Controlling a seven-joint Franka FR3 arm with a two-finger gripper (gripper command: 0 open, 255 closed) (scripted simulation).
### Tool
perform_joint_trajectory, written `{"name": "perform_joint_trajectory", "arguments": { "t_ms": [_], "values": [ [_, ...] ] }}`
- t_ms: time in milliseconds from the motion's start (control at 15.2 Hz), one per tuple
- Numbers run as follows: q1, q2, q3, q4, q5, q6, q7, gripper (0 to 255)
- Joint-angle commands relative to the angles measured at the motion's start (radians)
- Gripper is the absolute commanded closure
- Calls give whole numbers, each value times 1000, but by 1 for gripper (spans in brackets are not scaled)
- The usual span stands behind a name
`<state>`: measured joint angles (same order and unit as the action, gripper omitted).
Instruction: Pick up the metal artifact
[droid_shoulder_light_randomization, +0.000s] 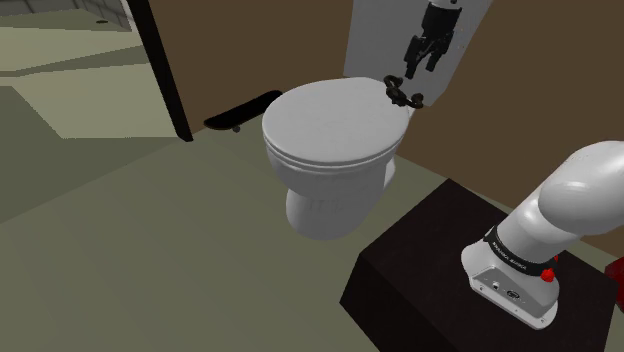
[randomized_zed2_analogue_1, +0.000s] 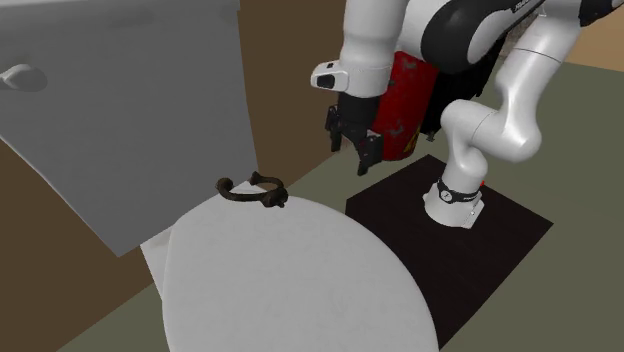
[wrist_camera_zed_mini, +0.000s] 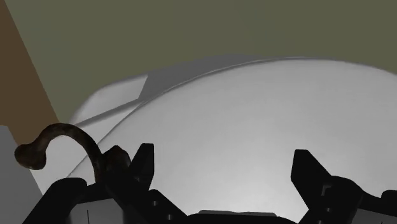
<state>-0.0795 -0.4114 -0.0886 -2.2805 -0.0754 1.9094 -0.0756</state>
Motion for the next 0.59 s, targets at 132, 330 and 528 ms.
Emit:
{"name": "perform_joint_trajectory", "arguments": {
  "t_ms": [132,330,528],
  "values": [
    [-22,138,-30,58,2,99,12,0],
    [-38,236,-51,111,10,157,19,0],
    [-53,336,-72,173,24,207,22,0]
  ]
}}
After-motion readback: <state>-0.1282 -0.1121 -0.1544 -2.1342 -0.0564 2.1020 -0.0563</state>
